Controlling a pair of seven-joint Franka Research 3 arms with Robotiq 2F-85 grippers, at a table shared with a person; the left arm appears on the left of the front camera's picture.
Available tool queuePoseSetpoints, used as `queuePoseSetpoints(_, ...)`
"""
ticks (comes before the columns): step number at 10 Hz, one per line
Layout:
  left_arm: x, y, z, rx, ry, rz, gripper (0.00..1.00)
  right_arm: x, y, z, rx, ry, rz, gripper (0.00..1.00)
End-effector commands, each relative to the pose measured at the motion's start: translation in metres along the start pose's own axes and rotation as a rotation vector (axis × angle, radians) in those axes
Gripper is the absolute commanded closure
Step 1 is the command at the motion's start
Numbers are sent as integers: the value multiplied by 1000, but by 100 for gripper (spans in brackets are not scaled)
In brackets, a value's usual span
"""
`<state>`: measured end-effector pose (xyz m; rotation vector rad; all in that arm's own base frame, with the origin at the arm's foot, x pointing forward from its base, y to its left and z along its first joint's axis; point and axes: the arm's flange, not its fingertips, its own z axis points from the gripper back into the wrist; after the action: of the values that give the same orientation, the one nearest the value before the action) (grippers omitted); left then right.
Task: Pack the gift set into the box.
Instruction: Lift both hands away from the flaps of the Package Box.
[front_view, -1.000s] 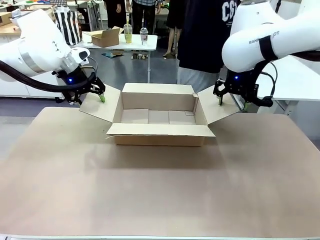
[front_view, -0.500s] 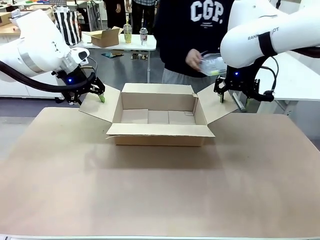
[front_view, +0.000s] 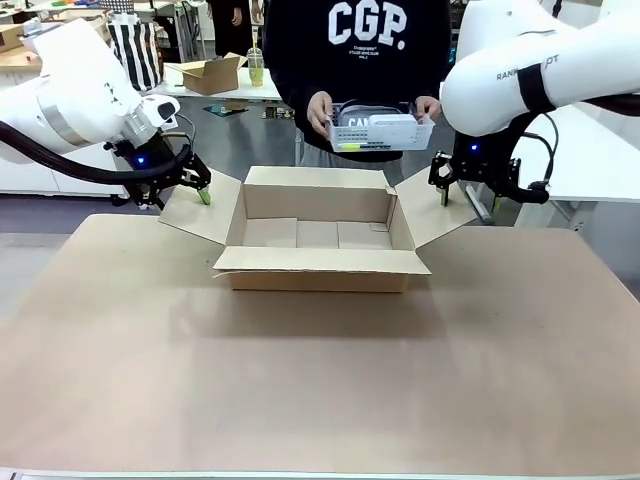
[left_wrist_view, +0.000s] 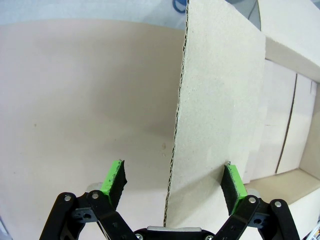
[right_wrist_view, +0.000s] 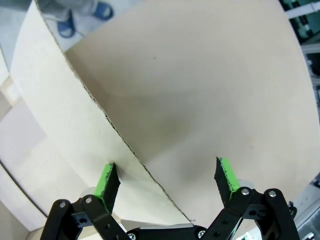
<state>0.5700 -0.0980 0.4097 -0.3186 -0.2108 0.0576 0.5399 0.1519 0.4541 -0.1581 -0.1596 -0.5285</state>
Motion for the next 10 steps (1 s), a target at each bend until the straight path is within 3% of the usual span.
queuePoseSetpoints(1,0,0,2,14,1,12,0,1,2,4,-17,-12,1,0)
queuePoseSetpoints(10,0,0,2,14,1,12,0,1,2,4,-17,-12,1,0)
